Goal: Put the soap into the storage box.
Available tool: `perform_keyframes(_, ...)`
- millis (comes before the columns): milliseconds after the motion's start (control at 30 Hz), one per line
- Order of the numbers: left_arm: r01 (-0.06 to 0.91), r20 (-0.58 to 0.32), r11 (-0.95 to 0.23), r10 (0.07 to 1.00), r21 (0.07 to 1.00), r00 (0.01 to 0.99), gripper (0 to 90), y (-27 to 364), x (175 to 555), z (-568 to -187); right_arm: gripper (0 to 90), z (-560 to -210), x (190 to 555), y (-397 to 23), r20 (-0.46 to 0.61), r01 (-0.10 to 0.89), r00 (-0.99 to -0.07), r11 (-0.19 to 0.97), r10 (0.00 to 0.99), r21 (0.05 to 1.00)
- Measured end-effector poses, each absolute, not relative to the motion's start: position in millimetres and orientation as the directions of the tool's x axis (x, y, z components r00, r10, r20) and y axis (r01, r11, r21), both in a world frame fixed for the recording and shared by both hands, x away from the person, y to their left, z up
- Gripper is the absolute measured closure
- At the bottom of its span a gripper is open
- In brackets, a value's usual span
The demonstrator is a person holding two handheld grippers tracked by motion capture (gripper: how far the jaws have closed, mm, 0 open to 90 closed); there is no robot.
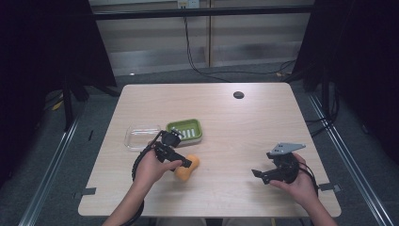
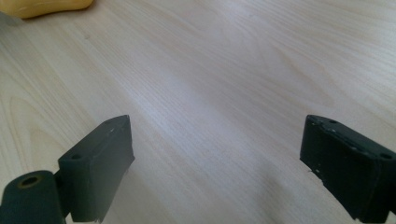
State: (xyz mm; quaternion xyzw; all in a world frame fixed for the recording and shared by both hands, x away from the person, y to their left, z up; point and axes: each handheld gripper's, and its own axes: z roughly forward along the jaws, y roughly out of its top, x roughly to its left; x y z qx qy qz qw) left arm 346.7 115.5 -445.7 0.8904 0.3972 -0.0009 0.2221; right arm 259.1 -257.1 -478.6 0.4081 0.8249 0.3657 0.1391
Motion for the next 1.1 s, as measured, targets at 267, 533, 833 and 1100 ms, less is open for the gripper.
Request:
perform_keyframes(267,0.708,-0.188,-0.583,0.703,0.399,0.685,12.0,114,345,-445,9.1,-479,261,-256,0.067,0.568,-0.631,0.4,0.773,0.719)
perform_keyframes(533,0.689,-0.165,-0.624,0.686,0.368,0.709,14.7,100,342,-452,9.1,-478,261,-258,0.071,0.571,-0.623,0.391,0.779,0.722)
perform_keyframes(833,0.683,-0.159,-0.648,0.676,0.336,0.719,19.2,91,342,-459,9.1,-478,261,-257,0.064,0.563,-0.631,0.4,0.773,0.723)
perform_keyframes(1100,0.679,-0.14,-0.671,0.673,0.297,0.726,24.8,83,344,-469,9.1,-477,259,-258,0.061,0.564,-0.629,0.4,0.775,0.723)
